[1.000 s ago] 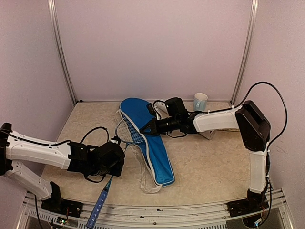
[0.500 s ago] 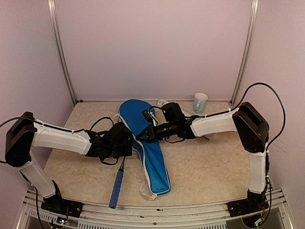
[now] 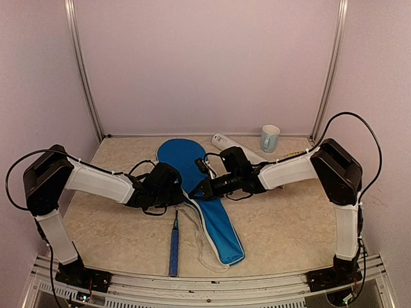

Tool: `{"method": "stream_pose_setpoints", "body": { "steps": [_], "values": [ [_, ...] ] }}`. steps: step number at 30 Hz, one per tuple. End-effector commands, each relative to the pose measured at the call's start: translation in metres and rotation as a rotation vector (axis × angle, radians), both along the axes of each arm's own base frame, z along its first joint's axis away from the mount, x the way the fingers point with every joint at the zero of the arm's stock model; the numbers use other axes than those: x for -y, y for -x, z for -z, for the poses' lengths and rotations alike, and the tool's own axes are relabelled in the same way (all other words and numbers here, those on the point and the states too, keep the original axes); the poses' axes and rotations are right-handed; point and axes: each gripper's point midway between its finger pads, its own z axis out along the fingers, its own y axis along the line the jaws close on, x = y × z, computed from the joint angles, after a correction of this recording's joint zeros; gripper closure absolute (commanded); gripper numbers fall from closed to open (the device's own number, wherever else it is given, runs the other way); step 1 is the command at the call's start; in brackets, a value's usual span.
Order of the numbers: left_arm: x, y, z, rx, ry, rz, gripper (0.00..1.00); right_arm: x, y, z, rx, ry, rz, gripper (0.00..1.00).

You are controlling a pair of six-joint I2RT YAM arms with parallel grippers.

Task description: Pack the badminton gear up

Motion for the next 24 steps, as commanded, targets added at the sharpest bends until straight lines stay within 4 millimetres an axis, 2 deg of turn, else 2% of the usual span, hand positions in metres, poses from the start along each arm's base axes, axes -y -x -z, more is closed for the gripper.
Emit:
{"method": "stream_pose_setpoints", "body": {
  "steps": [1, 4, 7, 9, 13, 19, 24],
  "values": [
    [0.016, 0.008, -0.014, 0.055, 0.074, 0.143, 0.67, 0.015, -0.009, -0.005, 0.058, 0.030, 0.021, 0.95],
    [0.006, 0.034, -0.018, 0.071, 0.059, 0.240, 0.44, 0.020, -0.011, -0.010, 0.081, 0.047, 0.024, 0.79],
    [-0.001, 0.065, -0.028, 0.072, 0.054, 0.349, 0.35, 0.027, -0.006, -0.023, 0.104, 0.054, 0.016, 0.62],
    [-0.008, 0.089, -0.028, 0.051, 0.025, 0.397, 0.35, 0.038, -0.001, -0.027, 0.119, 0.077, 0.021, 0.56],
    [-0.019, 0.138, -0.020, 0.000, -0.082, 0.494, 0.35, 0.069, 0.007, -0.029, 0.131, 0.123, 0.068, 0.50],
    [-0.023, 0.201, -0.005, -0.108, -0.168, 0.633, 0.38, 0.121, 0.022, -0.006, 0.077, 0.196, 0.134, 0.48],
    [-0.015, 0.256, 0.009, -0.194, -0.222, 0.787, 0.46, 0.142, 0.038, 0.018, 0.018, 0.240, 0.147, 0.48]
  ]
}}
